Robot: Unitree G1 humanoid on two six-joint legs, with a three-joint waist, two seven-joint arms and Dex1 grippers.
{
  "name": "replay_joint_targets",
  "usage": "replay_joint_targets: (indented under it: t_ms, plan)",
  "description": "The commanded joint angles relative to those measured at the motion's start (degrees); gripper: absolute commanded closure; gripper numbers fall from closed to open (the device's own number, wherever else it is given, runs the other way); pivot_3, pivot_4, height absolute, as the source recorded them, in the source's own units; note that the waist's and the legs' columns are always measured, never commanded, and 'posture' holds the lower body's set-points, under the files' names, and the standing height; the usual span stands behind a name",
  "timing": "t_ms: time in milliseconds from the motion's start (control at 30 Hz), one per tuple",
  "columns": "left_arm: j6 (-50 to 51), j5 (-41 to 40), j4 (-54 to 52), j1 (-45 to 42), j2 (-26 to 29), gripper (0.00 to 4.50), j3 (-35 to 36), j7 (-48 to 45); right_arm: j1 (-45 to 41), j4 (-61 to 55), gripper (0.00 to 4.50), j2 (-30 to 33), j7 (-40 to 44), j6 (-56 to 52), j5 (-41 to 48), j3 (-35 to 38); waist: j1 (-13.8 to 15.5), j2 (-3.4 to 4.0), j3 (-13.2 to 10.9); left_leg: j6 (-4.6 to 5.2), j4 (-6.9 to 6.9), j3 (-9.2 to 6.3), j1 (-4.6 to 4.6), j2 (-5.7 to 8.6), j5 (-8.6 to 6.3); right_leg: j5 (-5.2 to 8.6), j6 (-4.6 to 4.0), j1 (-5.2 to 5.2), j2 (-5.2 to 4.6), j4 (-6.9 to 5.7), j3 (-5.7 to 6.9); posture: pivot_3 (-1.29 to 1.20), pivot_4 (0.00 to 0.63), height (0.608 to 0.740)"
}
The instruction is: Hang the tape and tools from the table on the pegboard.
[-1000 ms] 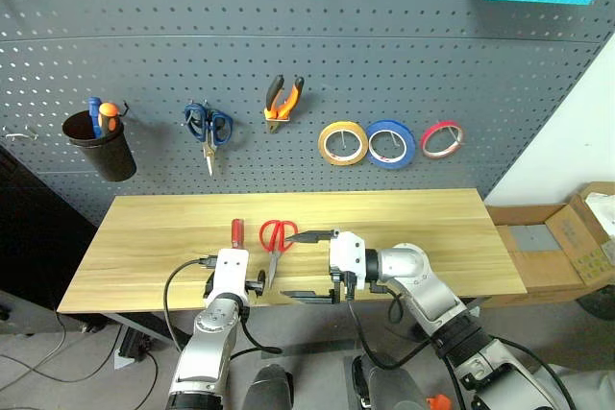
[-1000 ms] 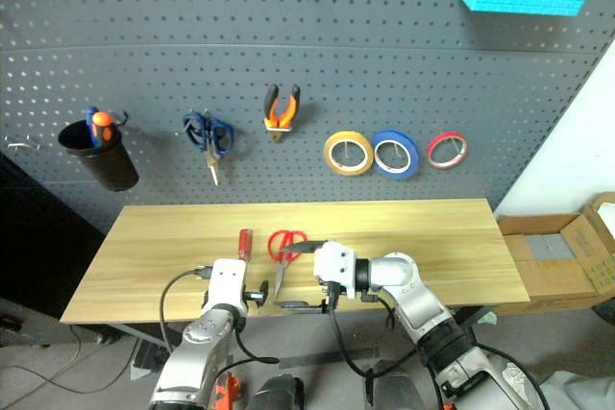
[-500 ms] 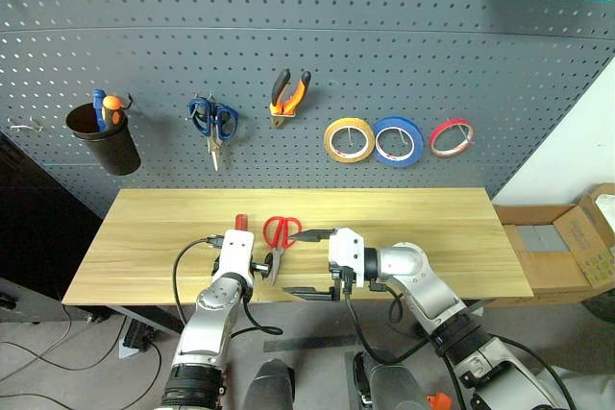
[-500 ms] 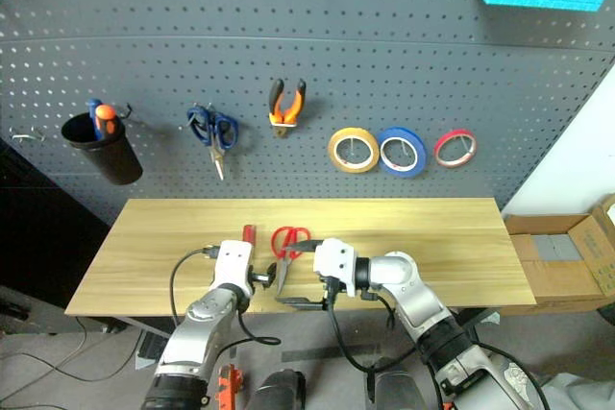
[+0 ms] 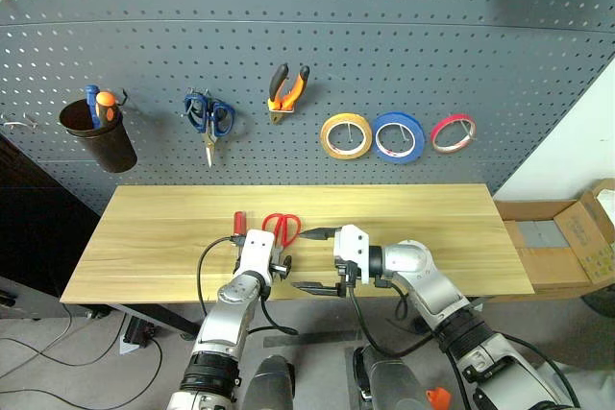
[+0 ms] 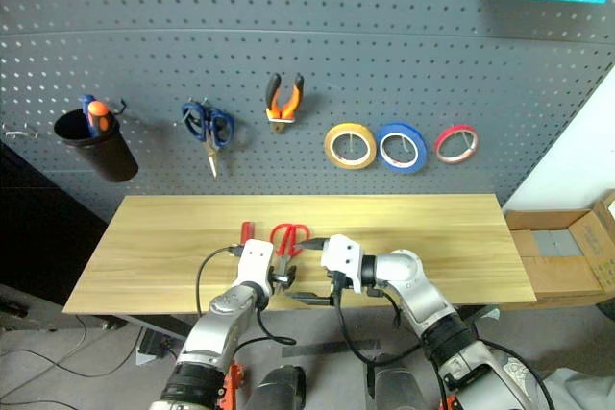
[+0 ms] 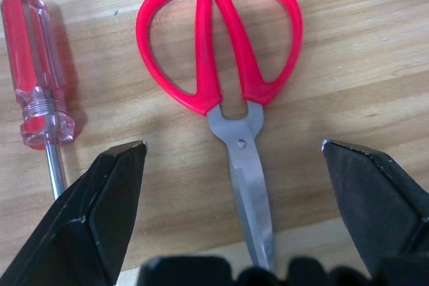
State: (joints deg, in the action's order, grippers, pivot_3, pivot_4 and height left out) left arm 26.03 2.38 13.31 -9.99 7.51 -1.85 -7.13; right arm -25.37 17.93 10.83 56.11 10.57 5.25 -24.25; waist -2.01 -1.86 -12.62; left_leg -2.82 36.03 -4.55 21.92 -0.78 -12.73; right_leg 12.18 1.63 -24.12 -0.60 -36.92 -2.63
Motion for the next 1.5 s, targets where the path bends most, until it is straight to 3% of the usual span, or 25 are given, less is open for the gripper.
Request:
replay_joint_targets:
  t_ms: [33, 167, 433, 500, 833, 1233, 1400, 1500]
  plan:
    - [2.06, 1.13, -1.35, -0.68, 0.63, 0.0, -0.14, 1.13, -0.96, -0.3, 0.03, -1.0, -0.4, 0.31, -0.07, 0.59, 0.03, -0.03, -0.28, 0.0, 0.0, 0.0, 0.0, 0.0, 0.0, 0.0, 0.0, 0.0, 0.0, 0.0, 0.01, 0.02, 0.236, 0.74]
    - [5.48, 0.5, -2.15, -0.9, 1.03, 0.88, -0.13, 0.03, -1.41, 0.47, 0.0, -1.58, -0.22, 0.72, -0.29, 0.54, 0.08, -0.02, -0.69, 0.0, 0.0, -0.02, 0.04, 0.0, 0.0, 0.01, 0.02, -0.01, 0.0, 0.02, 0.01, 0.02, 0.247, 0.74]
    - [7.3, -0.11, -1.53, -2.42, 1.48, 3.71, -0.31, -1.45, -2.28, 1.59, 0.0, -1.7, -0.03, 0.88, -0.23, 0.76, 0.04, 0.05, -1.47, -0.01, -0.01, -0.03, 0.04, 0.0, 0.0, 0.02, 0.01, -0.02, -0.01, 0.02, 0.02, 0.02, 0.26, 0.74]
    - [7.56, -0.05, -1.46, -2.79, 1.47, 4.24, -0.29, -1.41, -2.38, 1.7, 0.0, -1.72, -0.04, 0.88, -0.22, 0.81, 0.05, 0.03, -1.68, -0.01, -0.01, -0.03, 0.04, 0.0, 0.0, 0.02, 0.01, -0.02, -0.01, 0.02, 0.02, 0.02, 0.26, 0.74]
    - [3.9, -0.47, -7.74, -1.13, 2.48, 4.24, 2.0, -0.21, -2.6, 1.09, 0.0, -2.14, -0.54, 0.87, 0.54, 1.82, 0.08, 0.03, -1.78, -0.12, -0.07, -0.07, 0.15, -0.02, -0.07, -0.08, 0.33, -0.12, -0.01, 0.04, 0.08, 0.05, 0.205, 0.74]
    - [-0.21, 2.76, -46.16, 18.99, 5.91, 4.24, 3.63, 0.69, 2.21, -19.77, 0.0, -1.64, -7.68, -15.11, 6.75, 7.15, 0.74, -0.1, -0.2, -0.27, -0.06, -0.15, 0.69, 0.06, -0.14, -0.06, 0.36, -0.5, -0.22, 0.1, 0.21, 0.1, 0.09, 0.74]
    - [-2.52, 1.74, -53.0, 23.94, 4.25, 4.24, 8.16, 2.21, 2.02, -26.7, 0.0, -3.15, -11.89, -21.15, 8.49, 7.78, 0.97, -0.19, 1.68, -0.27, -0.04, -0.09, 0.67, 0.07, -0.14, 0.12, 0.09, -0.52, -0.22, 0.12, 0.22, 0.13, 0.054, 0.74]
    - [-3.39, 1.12, -54.07, 22.45, 5.09, 4.24, 13.16, 2.56, 0.16, -25.75, 0.0, -4.78, -13.67, -22.23, 8.79, 8.27, 1.2, -0.29, 2.71, -0.26, -0.02, -0.1, 0.59, 0.05, -0.13, 0.14, 0.04, -0.49, -0.2, 0.09, 0.26, 0.15, 0.041, 0.74]
